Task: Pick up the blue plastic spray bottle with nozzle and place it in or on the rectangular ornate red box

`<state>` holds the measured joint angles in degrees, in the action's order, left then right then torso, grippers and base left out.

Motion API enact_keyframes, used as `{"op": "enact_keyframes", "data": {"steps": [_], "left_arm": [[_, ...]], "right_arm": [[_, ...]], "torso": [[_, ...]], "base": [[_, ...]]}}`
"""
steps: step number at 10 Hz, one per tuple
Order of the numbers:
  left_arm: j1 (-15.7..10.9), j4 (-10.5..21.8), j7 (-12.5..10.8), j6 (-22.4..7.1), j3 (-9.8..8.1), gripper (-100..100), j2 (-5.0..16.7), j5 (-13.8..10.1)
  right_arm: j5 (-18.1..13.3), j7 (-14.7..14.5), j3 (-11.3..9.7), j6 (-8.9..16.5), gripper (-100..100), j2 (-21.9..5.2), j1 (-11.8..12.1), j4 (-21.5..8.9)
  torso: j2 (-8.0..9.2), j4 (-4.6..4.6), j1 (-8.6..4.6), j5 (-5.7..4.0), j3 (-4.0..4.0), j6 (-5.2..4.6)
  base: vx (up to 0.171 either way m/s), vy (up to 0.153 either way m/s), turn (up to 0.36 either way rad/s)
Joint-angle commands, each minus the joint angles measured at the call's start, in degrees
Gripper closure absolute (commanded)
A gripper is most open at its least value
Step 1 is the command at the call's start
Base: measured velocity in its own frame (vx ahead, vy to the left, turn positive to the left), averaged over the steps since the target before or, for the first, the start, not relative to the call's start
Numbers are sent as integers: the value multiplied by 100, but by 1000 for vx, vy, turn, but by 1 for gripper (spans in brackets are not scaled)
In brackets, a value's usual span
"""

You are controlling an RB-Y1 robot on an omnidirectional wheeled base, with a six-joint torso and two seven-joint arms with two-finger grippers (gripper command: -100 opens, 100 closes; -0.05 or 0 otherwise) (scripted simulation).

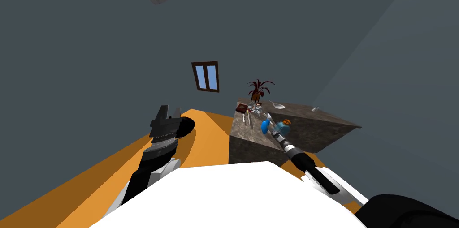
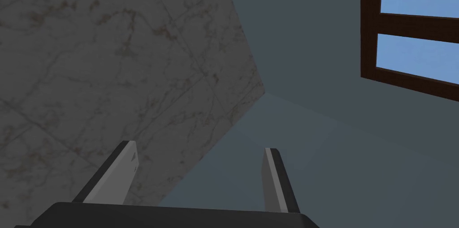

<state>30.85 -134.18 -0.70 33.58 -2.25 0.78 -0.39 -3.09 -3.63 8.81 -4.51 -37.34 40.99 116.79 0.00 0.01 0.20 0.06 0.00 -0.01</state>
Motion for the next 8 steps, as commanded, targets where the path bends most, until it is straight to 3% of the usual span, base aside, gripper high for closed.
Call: {"op": "enact_keyframes", "data": {"steps": [1,3,4,8], "left_arm": [[0,0,0,0,0,0,0,0],[0,0,0,0,0,0,0,0],[0,0,0,0,0,0,0,0],[0,0,0,0,0,0,0,0]], "right_arm": [[-40,-12,90,174,-100,-266,123,-53],[-121,-47,210,432,-100,-664,267,-235],[-121,-47,210,432,-100,-678,267,-235],[-238,-97,383,806,-100,-1276,473,-505]], "torso": [[0,0,0,0,0,0],[1,0,4,1,1,1],[-1,0,11,2,0,1],[-2,0,3,1,-1,0]], "base": [[12,47,20],[12,83,99],[17,63,31],[15,64,54]]}}
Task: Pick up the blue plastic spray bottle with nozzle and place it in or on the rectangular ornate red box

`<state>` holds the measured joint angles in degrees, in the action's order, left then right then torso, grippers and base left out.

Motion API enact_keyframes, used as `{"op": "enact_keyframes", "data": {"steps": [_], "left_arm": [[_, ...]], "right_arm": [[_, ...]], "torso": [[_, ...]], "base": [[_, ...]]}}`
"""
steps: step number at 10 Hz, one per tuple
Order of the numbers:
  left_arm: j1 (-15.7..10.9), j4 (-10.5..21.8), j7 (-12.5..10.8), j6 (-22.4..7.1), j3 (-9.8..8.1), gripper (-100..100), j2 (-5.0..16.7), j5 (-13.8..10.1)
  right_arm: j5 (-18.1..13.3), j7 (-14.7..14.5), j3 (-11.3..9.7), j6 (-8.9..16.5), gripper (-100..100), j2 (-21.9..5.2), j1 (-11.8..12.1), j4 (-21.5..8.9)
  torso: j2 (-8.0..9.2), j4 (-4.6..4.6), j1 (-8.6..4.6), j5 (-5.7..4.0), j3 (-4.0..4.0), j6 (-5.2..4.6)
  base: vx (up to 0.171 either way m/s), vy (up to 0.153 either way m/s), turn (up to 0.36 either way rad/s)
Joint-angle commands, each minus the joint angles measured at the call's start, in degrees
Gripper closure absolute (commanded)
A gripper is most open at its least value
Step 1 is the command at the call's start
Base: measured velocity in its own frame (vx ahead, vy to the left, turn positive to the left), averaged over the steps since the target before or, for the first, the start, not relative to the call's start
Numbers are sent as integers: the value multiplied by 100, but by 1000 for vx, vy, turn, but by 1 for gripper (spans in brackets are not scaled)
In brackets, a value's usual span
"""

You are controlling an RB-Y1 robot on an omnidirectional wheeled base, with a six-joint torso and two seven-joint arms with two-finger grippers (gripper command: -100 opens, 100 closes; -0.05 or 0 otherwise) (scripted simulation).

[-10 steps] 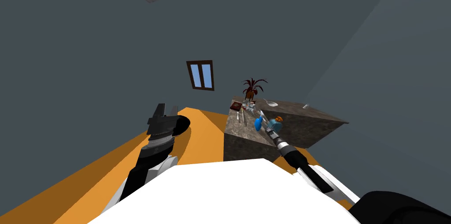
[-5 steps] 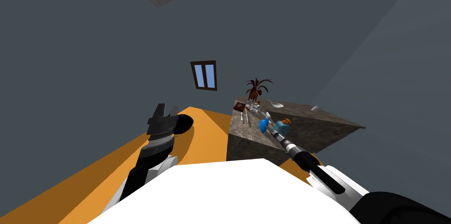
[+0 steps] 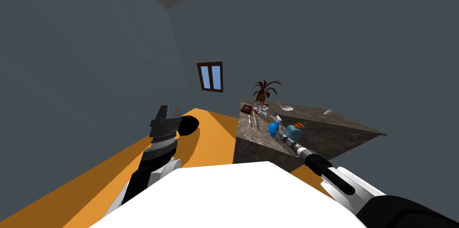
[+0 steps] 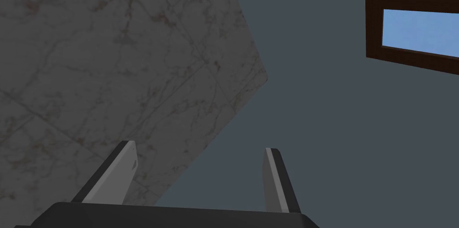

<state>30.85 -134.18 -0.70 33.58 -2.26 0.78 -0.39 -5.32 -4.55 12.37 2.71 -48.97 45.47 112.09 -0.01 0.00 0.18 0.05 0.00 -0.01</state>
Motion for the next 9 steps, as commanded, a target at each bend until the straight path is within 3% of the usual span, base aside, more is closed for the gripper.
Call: {"op": "enact_keyframes", "data": {"steps": [1,9], "left_arm": [[0,0,0,0,0,0,0,0],[0,0,0,0,0,0,0,0]], "right_arm": [[-51,-22,81,201,-100,-286,89,-121],[-250,-108,375,831,-100,-1347,445,-551]], "torso": [[0,0,0,0,0,0],[-2,0,2,0,-1,2]], "base": [[9,57,85],[17,61,62]]}}
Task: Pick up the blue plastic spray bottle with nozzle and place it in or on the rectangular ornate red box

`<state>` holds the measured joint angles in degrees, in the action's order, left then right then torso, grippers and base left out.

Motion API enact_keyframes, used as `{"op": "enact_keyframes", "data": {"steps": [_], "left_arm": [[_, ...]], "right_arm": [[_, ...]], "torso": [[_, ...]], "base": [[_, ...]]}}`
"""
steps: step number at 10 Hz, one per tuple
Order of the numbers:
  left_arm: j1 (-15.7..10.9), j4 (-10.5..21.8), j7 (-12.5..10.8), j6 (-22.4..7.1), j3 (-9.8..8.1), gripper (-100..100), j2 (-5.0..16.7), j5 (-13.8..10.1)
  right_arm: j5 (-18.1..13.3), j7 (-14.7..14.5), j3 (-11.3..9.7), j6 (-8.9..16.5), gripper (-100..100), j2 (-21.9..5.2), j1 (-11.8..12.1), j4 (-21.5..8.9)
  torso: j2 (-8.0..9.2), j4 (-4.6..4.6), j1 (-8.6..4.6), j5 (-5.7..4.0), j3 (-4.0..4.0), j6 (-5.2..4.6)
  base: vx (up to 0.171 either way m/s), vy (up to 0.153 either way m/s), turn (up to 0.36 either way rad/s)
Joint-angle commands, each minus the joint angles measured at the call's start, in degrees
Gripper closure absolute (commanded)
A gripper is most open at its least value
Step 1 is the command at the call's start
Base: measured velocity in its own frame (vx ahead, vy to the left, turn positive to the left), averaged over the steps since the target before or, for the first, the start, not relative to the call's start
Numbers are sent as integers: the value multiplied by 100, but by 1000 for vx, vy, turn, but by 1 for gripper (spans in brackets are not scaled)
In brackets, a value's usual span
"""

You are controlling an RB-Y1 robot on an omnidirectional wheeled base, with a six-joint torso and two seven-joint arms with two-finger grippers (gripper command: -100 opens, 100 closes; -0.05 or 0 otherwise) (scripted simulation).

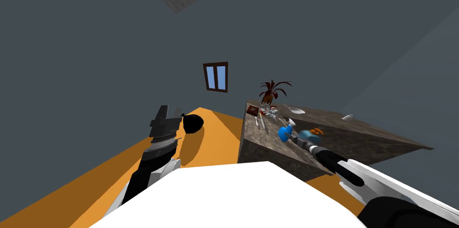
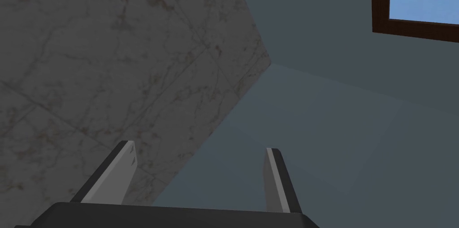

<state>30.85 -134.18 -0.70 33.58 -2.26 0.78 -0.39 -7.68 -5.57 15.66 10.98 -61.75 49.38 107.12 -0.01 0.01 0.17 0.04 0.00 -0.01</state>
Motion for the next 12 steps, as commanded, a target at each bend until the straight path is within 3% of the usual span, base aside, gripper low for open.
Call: {"op": "enact_keyframes", "data": {"steps": [1,2,3,4,5,8,9,10,12], "left_arm": [[0,0,0,0,0,0,0,0],[0,0,0,0,0,0,0,0],[0,0,0,0,0,0,0,0],[0,0,0,0,0,0,0,0],[0,0,0,0,0,0,0,0],[-1,0,0,0,0,0,0,0],[-1,0,0,0,0,0,0,0],[0,0,0,0,-1,0,0,0],[0,0,0,0,-1,0,1,0]], "right_arm": [[-30,-13,72,58,-100,-164,86,-87],[-55,-23,108,135,-100,-302,132,-132],[-30,-12,54,71,-100,-248,50,-162],[-32,-13,56,85,0,-262,51,-169],[4,6,31,111,-100,-235,-49,-376],[75,45,-19,165,-100,-184,-248,-792],[74,45,5,126,-100,-216,-198,-728],[76,48,4,128,100,-214,-204,-744],[75,47,6,125,100,-215,-205,-740]], "torso": [[0,0,0,0,0,0],[1,0,-4,-1,1,-1],[-1,0,1,0,0,1],[3,1,-6,-2,1,-1],[5,1,-14,-4,3,-1],[36,8,-23,-7,21,1],[38,9,-20,-6,22,1],[26,7,-20,-6,16,-5],[13,3,-26,-8,8,-7]], "base": [[13,34,14],[16,52,52],[8,25,11],[0,0,0],[-31,2,234],[-86,-5,262],[-36,0,41],[-6,0,-10],[-1,0,-5]]}}
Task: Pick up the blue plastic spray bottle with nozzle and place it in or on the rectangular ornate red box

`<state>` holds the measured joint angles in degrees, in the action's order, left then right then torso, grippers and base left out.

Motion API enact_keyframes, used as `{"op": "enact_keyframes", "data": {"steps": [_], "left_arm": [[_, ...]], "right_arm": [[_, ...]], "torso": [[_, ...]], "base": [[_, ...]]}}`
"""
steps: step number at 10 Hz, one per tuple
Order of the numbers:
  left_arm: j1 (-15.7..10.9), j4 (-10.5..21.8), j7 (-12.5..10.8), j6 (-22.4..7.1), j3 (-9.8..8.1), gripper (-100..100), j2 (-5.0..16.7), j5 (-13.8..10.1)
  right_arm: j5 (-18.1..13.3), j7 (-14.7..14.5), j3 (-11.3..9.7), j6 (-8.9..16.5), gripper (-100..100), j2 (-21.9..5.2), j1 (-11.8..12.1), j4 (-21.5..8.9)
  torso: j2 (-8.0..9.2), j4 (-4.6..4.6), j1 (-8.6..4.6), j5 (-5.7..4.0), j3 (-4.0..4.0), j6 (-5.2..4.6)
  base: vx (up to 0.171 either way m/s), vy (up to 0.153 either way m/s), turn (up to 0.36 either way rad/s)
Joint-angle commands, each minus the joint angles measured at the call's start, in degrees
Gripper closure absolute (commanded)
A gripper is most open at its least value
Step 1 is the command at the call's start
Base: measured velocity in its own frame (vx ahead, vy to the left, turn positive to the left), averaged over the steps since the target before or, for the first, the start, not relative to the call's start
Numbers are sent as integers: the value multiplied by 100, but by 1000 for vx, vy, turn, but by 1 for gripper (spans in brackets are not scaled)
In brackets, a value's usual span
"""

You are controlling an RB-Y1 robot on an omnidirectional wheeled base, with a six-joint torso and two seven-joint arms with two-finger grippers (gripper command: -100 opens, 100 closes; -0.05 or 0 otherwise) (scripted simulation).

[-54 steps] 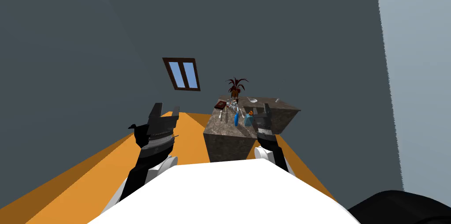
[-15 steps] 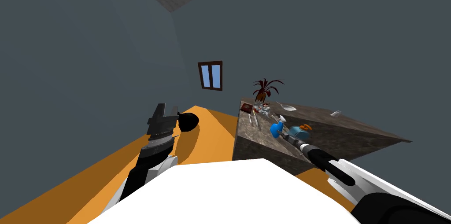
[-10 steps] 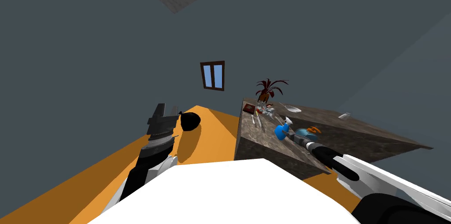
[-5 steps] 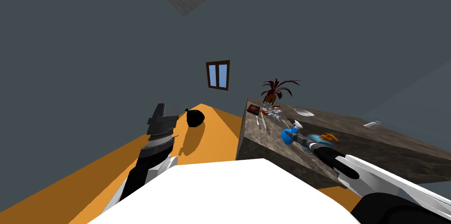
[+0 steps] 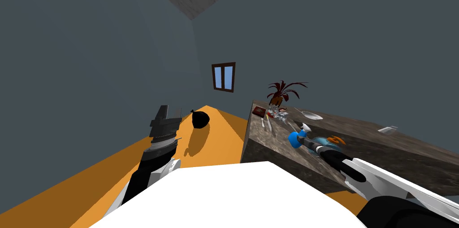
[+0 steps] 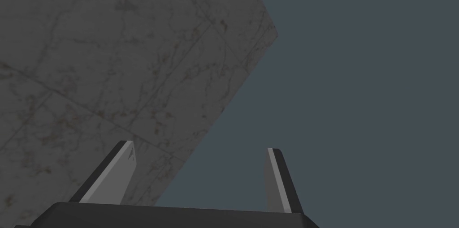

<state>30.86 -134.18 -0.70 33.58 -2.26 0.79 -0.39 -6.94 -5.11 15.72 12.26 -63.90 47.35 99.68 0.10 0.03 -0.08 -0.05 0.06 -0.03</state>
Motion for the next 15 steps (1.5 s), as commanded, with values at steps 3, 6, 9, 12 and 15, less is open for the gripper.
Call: {"op": "enact_keyframes", "data": {"steps": [3,6,9,12,15], "left_arm": [[0,0,0,0,0,0,0,0],[2,0,0,0,-1,0,0,0],[1,0,0,0,0,0,0,0],[0,0,0,0,0,0,0,0],[0,0,0,0,1,0,-1,0]], "right_arm": [[1,1,-1,0,0,1,1,0],[-70,-39,24,-18,100,-20,153,368],[-80,-41,60,-53,100,-60,244,507],[167,-77,106,107,100,-61,298,594],[575,-116,197,351,100,-126,397,705]], "torso": [[-2,0,2,2,-1,0],[-16,-3,6,4,-9,-12],[-22,-4,8,6,-12,-2],[1,1,21,7,0,-2],[8,1,54,11,5,-10]], "base": [[0,0,0],[62,4,-233],[52,1,-127],[-10,42,-29],[-9,106,-48]]}}
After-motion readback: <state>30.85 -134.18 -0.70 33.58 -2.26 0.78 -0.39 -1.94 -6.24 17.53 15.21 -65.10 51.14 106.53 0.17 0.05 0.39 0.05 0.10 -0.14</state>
